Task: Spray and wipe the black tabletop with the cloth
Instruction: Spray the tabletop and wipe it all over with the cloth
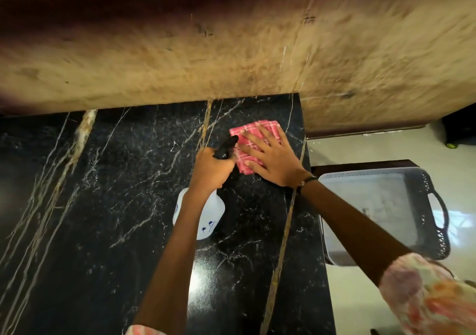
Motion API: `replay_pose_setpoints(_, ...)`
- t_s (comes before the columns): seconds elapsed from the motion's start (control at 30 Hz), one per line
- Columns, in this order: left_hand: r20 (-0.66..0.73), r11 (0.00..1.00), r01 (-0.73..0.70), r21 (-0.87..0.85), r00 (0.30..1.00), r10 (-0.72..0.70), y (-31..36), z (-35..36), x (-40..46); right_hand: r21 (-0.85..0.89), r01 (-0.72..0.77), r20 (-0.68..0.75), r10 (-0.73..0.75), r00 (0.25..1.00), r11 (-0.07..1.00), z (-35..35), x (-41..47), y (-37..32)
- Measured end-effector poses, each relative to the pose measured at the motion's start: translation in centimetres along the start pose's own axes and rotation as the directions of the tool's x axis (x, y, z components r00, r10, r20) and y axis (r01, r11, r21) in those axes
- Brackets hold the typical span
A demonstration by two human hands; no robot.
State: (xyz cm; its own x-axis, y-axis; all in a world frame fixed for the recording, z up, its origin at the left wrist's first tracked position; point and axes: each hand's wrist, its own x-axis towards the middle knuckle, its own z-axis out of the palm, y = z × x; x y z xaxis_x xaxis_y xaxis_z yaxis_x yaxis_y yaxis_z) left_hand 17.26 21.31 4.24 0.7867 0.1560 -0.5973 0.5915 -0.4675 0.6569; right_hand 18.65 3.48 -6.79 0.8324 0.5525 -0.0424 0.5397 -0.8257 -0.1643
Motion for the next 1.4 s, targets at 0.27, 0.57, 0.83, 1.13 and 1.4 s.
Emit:
replay_pose_setpoints(0.27, -0.033, 0.998, 0.055, -0.028, 0.998, -0.056, -1.5, -0.8, -2.5, 0.028, -0.220, -0.012, 0.221, 0.975, 0.975, -0.9, -1.4, 4.4)
replay_pose_setpoints(0.57, -0.093, 0.989, 0.065, -0.133, 0.993, -0.078, -3.3, -2.8, -3.6, 0.078, -0.383, 0.042, 0.381, 0.924, 0.920, -0.4, 4.0, -1.2)
replay_pose_setpoints(0.83, -0.045, 0.998, 0.023, -0.059, 0.999, -0.025, -4.5, -5.4, -1.8, -0.024, -0.004, -0.014, 0.004, 1.000, 1.000, 1.5, 0.3, -4.8)
replay_pose_setpoints(1.13, -0.001, 1.000, 0.020, -0.008, 1.000, -0.020, -4.8, -7.3, 1.1, -0.018, -0.263, 0.022, 0.263, 0.965, 0.965, -0.9, 6.1, 1.4)
replay_pose_setpoints(1.4, -0.021, 0.999, 0.008, -0.053, 1.000, -0.009, -3.8, -7.7, 2.9, 0.029, -0.401, -0.033, 0.402, 0.915, 0.916, -1.8, 8.0, 7.8)
